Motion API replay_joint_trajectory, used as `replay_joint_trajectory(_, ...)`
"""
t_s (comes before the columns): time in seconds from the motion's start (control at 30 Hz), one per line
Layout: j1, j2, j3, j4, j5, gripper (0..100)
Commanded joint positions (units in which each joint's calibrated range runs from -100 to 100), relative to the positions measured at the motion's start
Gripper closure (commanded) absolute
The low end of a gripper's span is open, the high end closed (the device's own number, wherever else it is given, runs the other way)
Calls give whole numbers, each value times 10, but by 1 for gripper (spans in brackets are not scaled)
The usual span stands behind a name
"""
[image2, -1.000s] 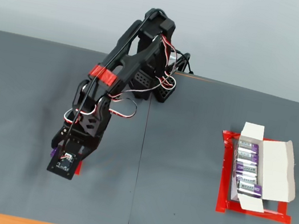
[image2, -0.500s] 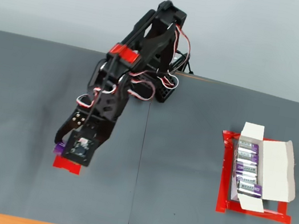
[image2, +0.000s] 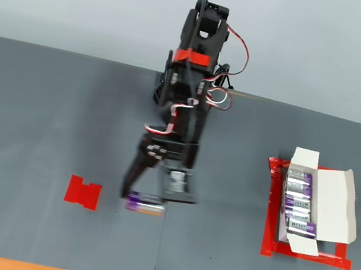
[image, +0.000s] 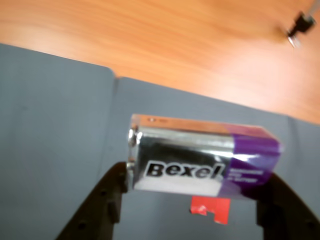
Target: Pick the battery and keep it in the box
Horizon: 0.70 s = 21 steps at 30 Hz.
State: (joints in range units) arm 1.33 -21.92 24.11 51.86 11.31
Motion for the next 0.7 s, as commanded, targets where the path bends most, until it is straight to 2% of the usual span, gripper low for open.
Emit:
replay_joint_trajectory(0.0,-43,-30,-24,1,-1,86)
replay_joint_trajectory(0.67,-281,-20,-24,-6,-1,86)
